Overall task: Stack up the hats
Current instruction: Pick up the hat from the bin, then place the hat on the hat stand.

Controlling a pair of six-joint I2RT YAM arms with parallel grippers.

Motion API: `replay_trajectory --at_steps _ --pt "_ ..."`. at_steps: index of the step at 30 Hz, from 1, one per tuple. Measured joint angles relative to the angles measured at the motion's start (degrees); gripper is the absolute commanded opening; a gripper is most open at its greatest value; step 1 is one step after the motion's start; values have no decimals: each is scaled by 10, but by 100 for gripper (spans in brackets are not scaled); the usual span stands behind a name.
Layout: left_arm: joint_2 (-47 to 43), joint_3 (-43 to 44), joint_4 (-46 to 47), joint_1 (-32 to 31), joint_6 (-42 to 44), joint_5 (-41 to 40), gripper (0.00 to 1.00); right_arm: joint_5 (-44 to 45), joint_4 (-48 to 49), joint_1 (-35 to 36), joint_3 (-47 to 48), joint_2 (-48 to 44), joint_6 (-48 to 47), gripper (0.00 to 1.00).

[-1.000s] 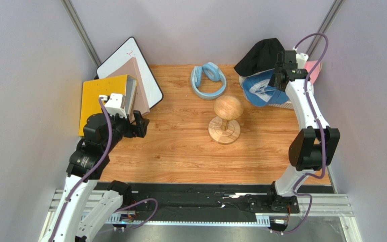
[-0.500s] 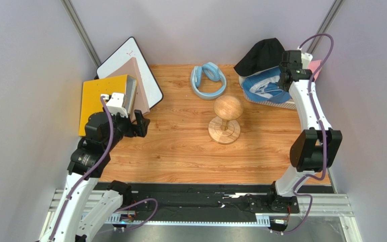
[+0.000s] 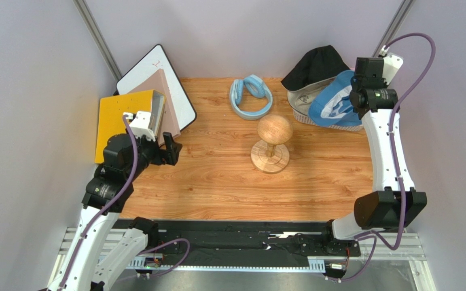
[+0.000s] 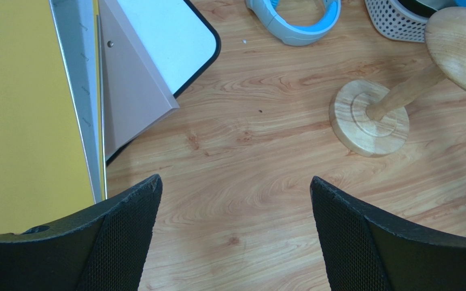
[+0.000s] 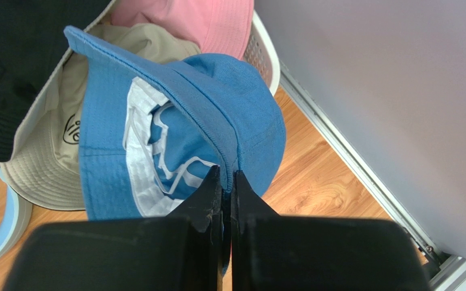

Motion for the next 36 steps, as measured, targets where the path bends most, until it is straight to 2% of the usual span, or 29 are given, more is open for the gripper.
replay_trajectory --at_steps 6,14,22,36 --pt "5 0 0 0 0 7 96 52 0 25 0 -54 -18 0" --pt "6 0 0 0 0 13 96 137 2 145 4 -90 -61 0" --pt "8 0 0 0 0 17 96 188 2 255 7 -47 -82 0" --pt "9 0 0 0 0 17 96 230 6 372 11 24 -106 0"
